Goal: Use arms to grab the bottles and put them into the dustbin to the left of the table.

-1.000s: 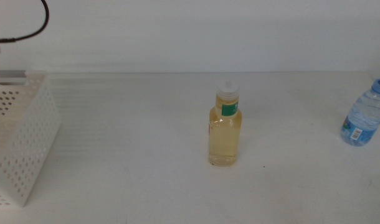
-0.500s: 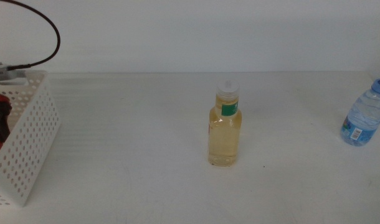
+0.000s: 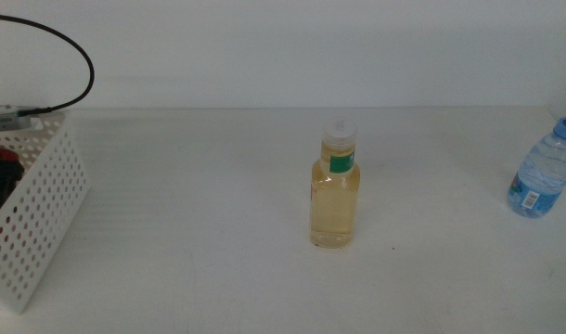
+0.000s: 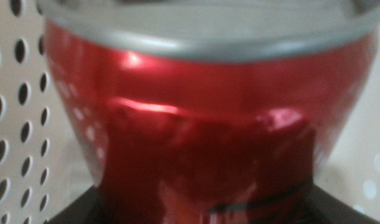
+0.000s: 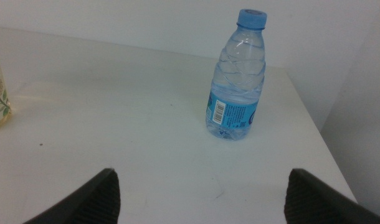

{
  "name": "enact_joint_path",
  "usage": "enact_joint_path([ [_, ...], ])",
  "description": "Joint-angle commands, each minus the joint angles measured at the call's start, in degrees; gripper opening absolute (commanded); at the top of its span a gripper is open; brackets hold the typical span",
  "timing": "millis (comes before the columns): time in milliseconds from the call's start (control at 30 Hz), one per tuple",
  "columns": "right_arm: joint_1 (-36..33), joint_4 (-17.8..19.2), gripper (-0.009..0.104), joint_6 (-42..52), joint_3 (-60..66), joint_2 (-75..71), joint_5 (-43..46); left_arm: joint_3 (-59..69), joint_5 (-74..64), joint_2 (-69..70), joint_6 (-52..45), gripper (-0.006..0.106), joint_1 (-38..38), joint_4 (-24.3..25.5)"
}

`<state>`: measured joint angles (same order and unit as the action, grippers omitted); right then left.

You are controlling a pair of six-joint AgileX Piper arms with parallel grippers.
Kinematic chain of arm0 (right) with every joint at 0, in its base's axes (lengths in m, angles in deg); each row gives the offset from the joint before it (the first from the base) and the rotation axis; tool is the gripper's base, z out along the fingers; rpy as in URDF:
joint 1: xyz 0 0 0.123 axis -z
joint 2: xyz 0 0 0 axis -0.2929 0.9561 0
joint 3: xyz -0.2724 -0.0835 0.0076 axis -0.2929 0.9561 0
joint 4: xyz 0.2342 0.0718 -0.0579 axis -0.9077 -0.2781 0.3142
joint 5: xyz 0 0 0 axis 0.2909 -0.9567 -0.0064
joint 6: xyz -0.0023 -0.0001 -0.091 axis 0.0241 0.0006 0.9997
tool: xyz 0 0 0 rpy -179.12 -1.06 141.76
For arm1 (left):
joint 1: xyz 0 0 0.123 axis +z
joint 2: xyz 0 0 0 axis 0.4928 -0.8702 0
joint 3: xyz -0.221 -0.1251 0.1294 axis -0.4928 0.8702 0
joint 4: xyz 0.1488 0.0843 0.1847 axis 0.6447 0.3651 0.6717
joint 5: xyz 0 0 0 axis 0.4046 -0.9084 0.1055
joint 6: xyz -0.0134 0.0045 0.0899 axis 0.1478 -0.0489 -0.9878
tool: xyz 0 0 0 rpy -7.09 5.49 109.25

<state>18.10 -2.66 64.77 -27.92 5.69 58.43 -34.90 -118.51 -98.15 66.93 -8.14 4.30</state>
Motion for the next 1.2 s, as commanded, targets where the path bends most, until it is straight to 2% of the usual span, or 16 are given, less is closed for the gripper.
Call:
enact_joint_path([
  [0, 0.3, 0.3, 0.070, 0.7, -0.4, -1.6, 4.4, -1.9, 1.0, 3.2, 0.7, 0.035, -0.1, -0.3],
  [200, 0.3, 0.3, 0.070, 0.7, -0.4, -1.6, 4.4, -1.9, -1.0, 3.2, 3.3, 0.066, -0.1, -0.8],
  [367, 0.3, 0.3, 0.070, 0.7, -0.4, -1.6, 4.4, -3.5, -5.1, 3.5, 4.6, 0.077, -0.2, -0.6],
  [700, 0.3, 0.3, 0.070, 0.7, -0.4, -1.6, 4.4, -5.2, -3.7, 14.6, 7.2, 0.075, -5.4, -0.5],
  [1167, 0.3, 0.3, 0.070, 0.7, -0.4, -1.6, 4.4, -5.2, -2.2, 35.6, 9.6, 0.071, -24.3, -0.6],
])
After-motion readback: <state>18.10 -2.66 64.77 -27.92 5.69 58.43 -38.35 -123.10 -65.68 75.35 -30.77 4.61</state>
